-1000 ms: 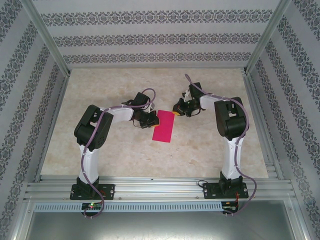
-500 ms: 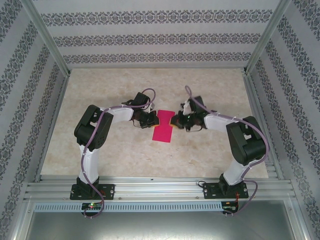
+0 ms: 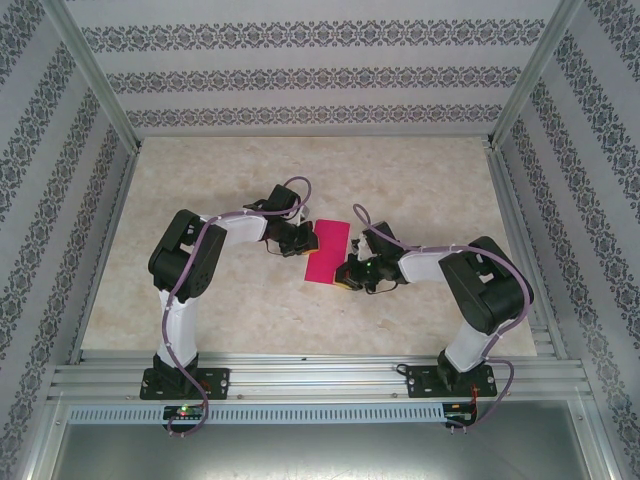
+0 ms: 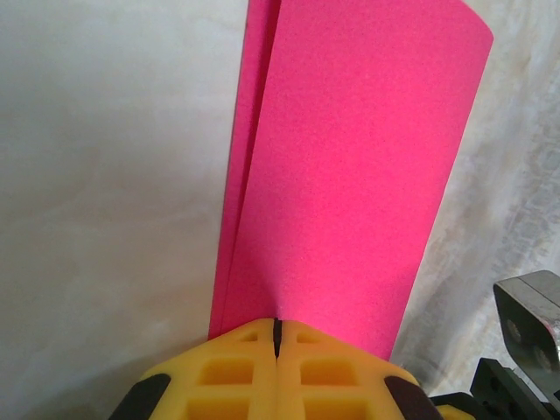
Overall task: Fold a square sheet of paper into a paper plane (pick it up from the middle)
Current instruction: Fold the square sheet of paper in half at the center of the table.
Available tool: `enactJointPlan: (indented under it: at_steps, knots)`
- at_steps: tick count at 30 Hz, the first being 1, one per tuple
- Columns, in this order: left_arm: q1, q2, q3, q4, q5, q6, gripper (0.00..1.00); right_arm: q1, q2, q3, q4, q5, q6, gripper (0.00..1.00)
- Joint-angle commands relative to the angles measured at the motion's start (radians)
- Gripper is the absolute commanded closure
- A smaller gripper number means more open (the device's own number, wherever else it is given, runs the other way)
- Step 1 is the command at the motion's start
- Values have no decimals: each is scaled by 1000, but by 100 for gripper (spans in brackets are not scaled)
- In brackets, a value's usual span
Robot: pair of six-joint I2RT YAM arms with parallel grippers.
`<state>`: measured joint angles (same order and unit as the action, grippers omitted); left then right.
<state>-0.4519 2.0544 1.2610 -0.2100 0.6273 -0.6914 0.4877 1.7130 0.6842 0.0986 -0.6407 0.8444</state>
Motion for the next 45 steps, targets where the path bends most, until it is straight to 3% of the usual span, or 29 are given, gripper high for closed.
enactJointPlan:
  at_steps: [1,6,20,32,34,36,38,42,45]
  knots:
    - [-22,47,-33,-132,-44,16,100,-12,-29,-23,-41,12,-33,99]
    - [-24,48,-32,-135,-44,19,100,-33,-88,63,-72,-8,-56,98]
    - [-34,24,-71,-92,-25,-19,100,-28,93,68,-11,-55,-71,97]
    - [-70,-148,-174,-83,-117,-67,100,-73,-77,103,-207,-79,-237,91]
    - [-70,-196,-186,-78,-137,-65,98,-77,-126,123,-240,-36,-235,85]
    - [-71,-230,-191,-69,-139,-52,89,-77,-149,163,-339,86,-230,77]
    - [-73,-248,-189,-69,-143,-46,84,-65,-146,198,-415,195,-217,75]
    - [-69,-288,-231,-17,-177,-74,78,-20,-145,186,-355,211,-157,67]
    - [-55,-315,-274,40,-177,-104,80,1,-149,182,-363,289,-121,66]
